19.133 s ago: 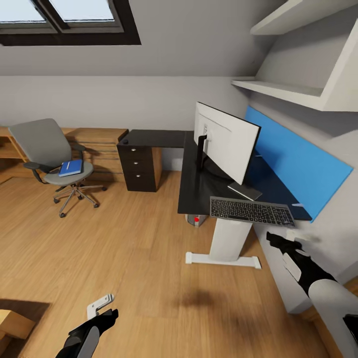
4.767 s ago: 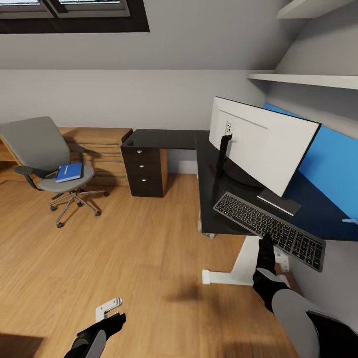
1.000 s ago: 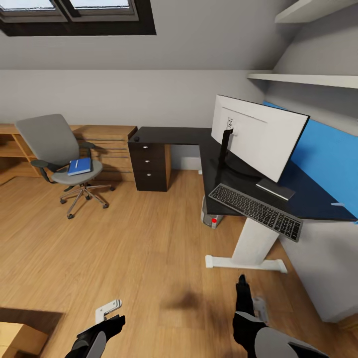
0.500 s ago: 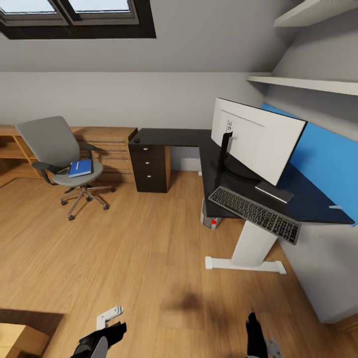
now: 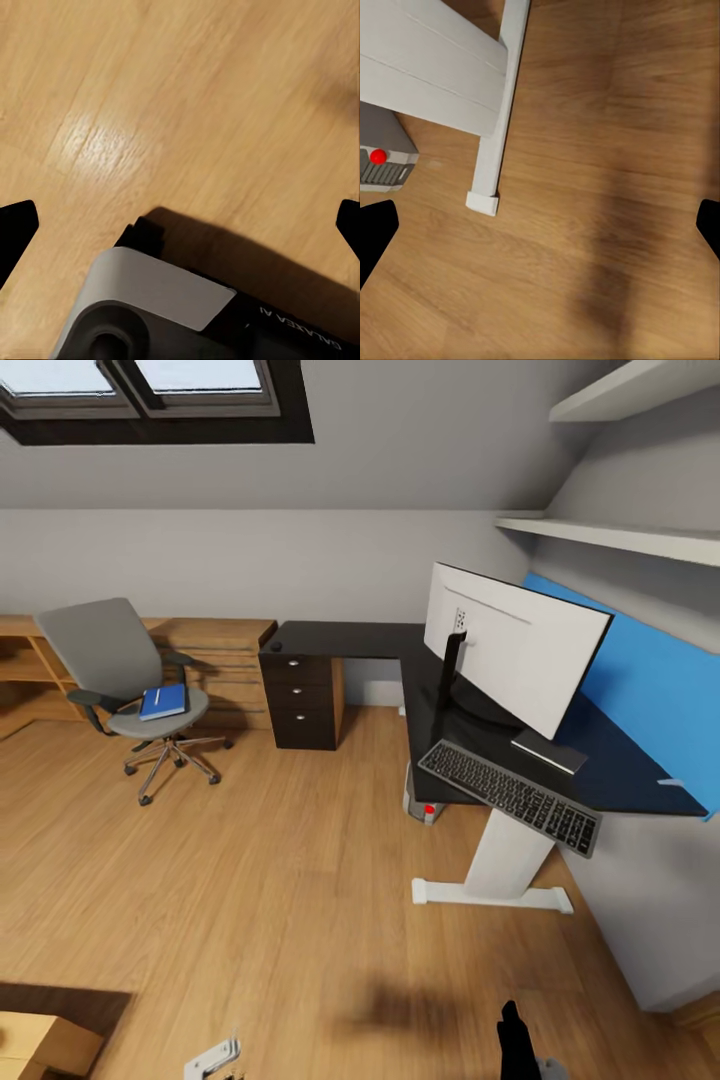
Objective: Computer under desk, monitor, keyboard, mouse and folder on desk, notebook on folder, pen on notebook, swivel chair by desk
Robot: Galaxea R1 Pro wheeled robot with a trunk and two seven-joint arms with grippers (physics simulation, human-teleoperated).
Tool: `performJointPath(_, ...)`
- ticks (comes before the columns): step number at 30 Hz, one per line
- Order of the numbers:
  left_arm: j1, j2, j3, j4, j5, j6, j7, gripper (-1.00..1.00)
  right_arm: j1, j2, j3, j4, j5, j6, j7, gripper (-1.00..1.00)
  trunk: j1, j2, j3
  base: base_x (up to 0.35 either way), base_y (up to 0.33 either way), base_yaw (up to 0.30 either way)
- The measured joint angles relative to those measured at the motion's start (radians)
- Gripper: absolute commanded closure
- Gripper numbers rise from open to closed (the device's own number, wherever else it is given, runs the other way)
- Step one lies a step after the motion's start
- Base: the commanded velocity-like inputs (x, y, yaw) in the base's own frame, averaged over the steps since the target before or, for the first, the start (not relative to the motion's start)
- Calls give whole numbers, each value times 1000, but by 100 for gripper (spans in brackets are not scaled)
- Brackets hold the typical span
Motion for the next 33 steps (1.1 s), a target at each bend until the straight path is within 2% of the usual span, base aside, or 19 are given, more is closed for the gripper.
performJointPath(9, 0, -4, -17, 39, -12, -21, -1, -100, 5, -2, 0, -1, 1, -14, 1, -100, -4, 7, 3, 0, 0, 0)
performJointPath(13, 0, -5, -25, 73, -12, -71, -1, -100, 13, -21, 0, 0, 1, -68, -1, -100, -4, 7, 3, 0, 0, 0)
performJointPath(18, 0, -6, -62, 114, -12, -151, -3, -100, 13, -46, 0, 0, 1, -84, -2, -100, -4, 7, 3, -78, -83, 0)
performJointPath(24, 0, -6, -91, 126, -13, -176, -3, -100, 13, -73, 3, -1, 11, -85, -2, -100, -4, 7, 3, -199, -223, 0)
performJointPath(28, 0, -6, -96, 128, -13, -180, -3, -100, 14, -86, 26, -1, 70, -83, -3, -100, -4, 7, 3, -206, -252, 0)
performJointPath(29, 0, -6, -97, 128, -13, -181, -3, -100, 15, -88, 38, -1, 103, -82, -9, -100, -4, 7, 3, -181, -245, 0)
performJointPath(32, 0, -6, -98, 128, -13, -181, -3, -100, 15, -90, 50, -1, 153, -81, -34, -100, -4, 7, 3, -161, -225, 0)
performJointPath(33, 0, -6, -98, 128, -13, -182, -3, -100, 15, -91, 57, -1, 187, -79, -56, -100, -4, 7, 3, -138, -192, 0)
